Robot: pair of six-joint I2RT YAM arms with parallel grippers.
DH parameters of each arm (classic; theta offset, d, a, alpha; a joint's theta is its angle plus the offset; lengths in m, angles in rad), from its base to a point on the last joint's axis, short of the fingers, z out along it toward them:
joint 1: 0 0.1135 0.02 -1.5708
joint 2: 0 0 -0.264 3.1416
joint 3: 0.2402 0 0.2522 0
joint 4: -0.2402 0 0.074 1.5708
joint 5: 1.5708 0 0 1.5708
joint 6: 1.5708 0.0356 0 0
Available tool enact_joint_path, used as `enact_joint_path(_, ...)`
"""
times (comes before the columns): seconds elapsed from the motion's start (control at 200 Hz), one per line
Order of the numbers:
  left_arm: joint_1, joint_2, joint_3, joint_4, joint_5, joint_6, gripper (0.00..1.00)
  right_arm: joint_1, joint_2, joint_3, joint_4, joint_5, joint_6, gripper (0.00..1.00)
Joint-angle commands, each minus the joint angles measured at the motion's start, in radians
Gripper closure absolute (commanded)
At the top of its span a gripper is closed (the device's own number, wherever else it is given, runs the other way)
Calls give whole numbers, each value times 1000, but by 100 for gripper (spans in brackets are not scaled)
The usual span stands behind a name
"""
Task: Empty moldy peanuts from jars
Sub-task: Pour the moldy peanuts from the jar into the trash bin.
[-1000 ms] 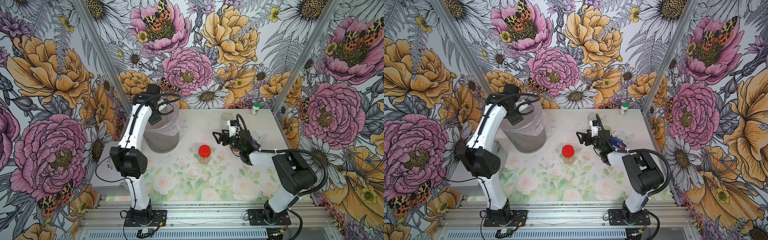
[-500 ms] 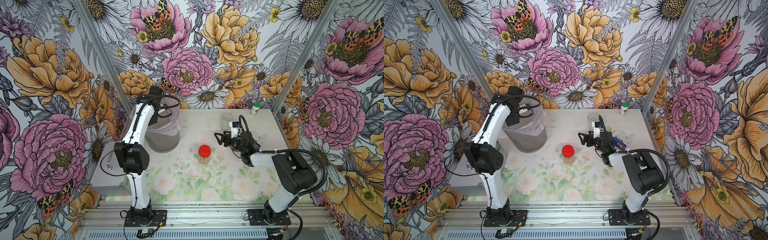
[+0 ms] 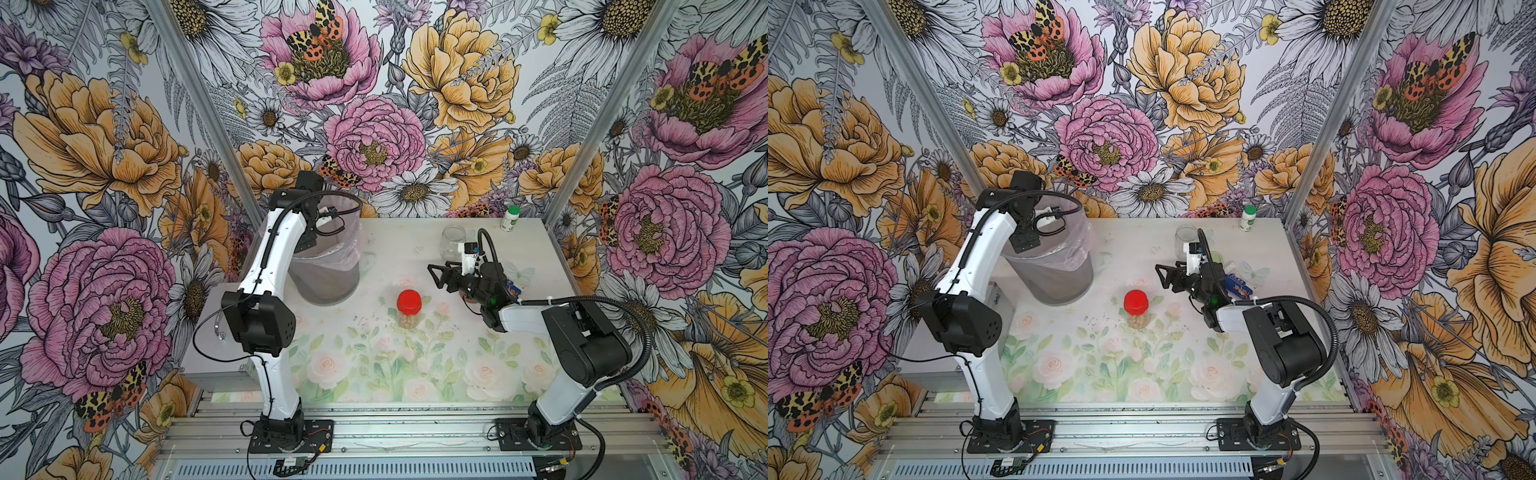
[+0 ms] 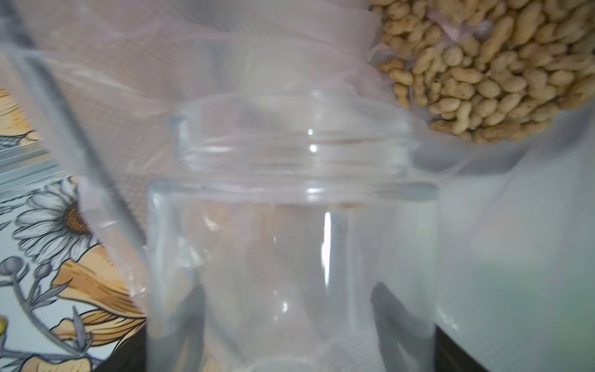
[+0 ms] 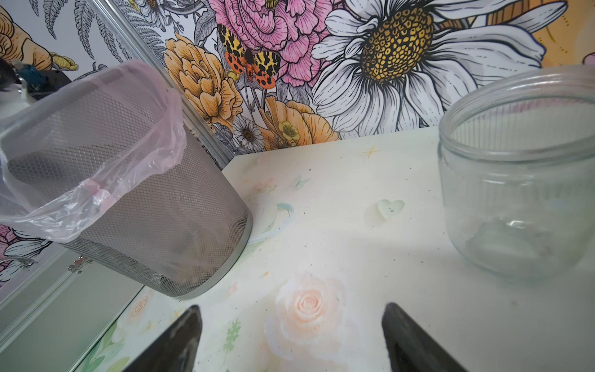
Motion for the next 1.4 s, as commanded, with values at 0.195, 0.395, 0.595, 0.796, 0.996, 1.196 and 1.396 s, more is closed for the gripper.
enact_joint_path(0.195,-80,47,-12,-13,3,3,73,8,-9,16,29,-5,-13,12)
enact_joint_path(0.395,-31,26,-26,-24,70,-10,73,13,-2,28,24,-1,-15,12)
enact_joint_path(0.595,61,11,147,-2,318,-245,73,19,8,36,26,-18,-6,12)
enact_joint_path(0.796,136,-126,22,89,673,-375,68,9,-34,40,-18,-27,-39,12)
enact_joint_path(0.996,164,-262,-163,218,839,-387,67,7,-68,25,-41,-26,-58,12)
enact_joint_path(1.196,200,-324,-218,274,987,-407,65,7,-70,11,-36,-24,-53,12)
enact_joint_path(1.396,269,-243,-134,222,915,-481,64,5,-70,5,-35,-16,-57,12)
